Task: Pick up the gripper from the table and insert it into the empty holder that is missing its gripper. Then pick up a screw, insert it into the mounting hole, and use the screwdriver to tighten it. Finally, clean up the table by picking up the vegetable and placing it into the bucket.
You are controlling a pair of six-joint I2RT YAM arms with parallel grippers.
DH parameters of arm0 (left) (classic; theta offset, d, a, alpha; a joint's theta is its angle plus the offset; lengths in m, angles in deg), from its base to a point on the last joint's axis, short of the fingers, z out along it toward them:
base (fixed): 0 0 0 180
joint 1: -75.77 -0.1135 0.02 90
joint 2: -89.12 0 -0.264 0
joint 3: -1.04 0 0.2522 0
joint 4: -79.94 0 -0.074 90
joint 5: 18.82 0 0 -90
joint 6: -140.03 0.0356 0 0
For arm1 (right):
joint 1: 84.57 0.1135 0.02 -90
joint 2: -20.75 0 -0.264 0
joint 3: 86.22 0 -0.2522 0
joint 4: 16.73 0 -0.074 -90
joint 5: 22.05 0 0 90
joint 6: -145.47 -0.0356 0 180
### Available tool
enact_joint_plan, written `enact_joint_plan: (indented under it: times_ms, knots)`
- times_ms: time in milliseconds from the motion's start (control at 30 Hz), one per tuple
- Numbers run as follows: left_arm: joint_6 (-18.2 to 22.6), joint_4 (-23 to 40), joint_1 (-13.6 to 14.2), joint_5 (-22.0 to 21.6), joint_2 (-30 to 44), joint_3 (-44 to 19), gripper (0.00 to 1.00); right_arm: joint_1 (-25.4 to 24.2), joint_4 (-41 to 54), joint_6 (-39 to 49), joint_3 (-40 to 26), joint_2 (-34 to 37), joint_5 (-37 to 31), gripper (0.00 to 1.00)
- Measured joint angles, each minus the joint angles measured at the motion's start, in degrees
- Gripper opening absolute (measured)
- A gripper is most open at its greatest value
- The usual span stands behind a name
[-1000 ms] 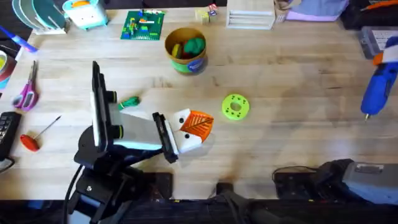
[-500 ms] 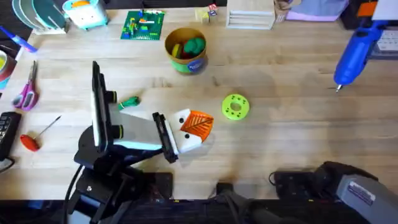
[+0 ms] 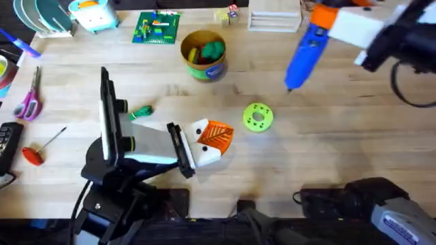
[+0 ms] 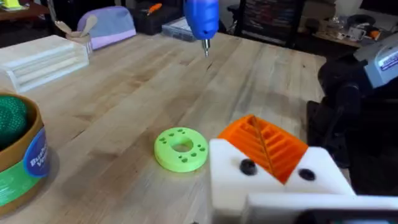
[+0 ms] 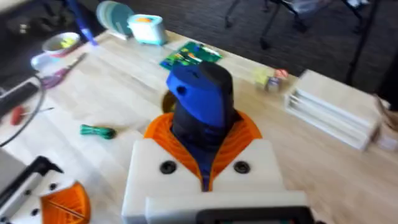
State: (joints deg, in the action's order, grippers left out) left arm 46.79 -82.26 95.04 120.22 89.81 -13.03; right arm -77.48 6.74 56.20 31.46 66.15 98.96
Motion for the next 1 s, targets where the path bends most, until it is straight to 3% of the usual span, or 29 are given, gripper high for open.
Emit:
enact_joint_plan:
  times_ms: [200,433,700,1000]
  knots:
    - [0.0,0.0,0.0,-0.2,0.0,0.0,0.016,15.9,-15.7,-2.6,0.5,2.8,1.7,0.028]
    - [0.0,0.0,0.0,-0.4,0.0,0.0,0.016,27.6,-27.7,-3.6,0.5,9.2,2.5,0.028]
    - [0.0,0.0,0.0,-0.4,0.0,0.0,0.016,35.9,-33.3,-4.7,0.5,12.5,2.5,0.028]
    - [0.0,0.0,0.0,-0.4,0.0,0.0,0.016,38.7,-33.7,-7.0,0.5,15.7,2.9,0.028]
